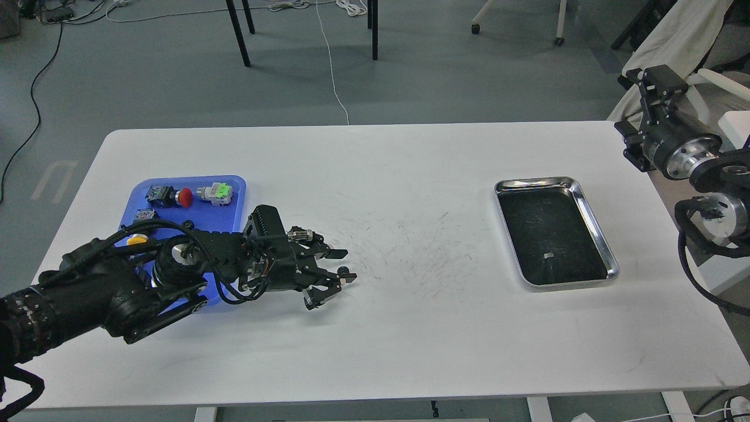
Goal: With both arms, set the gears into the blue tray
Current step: 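Grasp the black part on the table with the left gripper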
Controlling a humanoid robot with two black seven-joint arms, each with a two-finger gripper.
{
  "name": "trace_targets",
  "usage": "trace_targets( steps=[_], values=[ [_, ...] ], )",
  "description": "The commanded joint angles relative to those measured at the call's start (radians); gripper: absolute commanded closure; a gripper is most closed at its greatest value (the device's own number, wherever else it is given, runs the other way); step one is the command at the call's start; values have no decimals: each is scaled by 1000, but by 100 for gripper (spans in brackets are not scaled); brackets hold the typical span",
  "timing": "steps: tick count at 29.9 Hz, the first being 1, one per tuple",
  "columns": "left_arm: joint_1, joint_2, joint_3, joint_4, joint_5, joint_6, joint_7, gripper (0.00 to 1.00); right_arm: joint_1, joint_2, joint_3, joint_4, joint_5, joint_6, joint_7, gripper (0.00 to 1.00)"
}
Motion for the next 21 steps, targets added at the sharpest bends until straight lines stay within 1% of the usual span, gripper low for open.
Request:
trace_targets(
  steps=[1,7,13,14,15,19,20,21],
  values=[
    [7,-6,3,12,0,1,0,50,-1,-4,-2,0,-1,0,0,3],
    [10,-20,5,55,0,23,0,50,-1,-4,-1,-1,-1,0,-1,3],
    [30,-20,5,63,0,26,0,51,-3,-2,-2,-1,-7,0,-1,3],
    [33,-20,5,62,0,26,0,53,-3,-2,-2,-1,-14,0,0,3],
    [34,-20,5,60,0,26,0,58,-4,-2,-2,-1,-27,0,-1,3],
    [34,-19,5,58,0,29,0,61,-4,0,-2,-3,-36,-1,-1,3],
    [33,-17,5,58,0,30,0,64,-4,0,-2,-3,-36,-1,0,3],
    [33,-17,5,58,0,32,0,71,-4,0,-2,-1,-36,-1,-1,3]
  ],
)
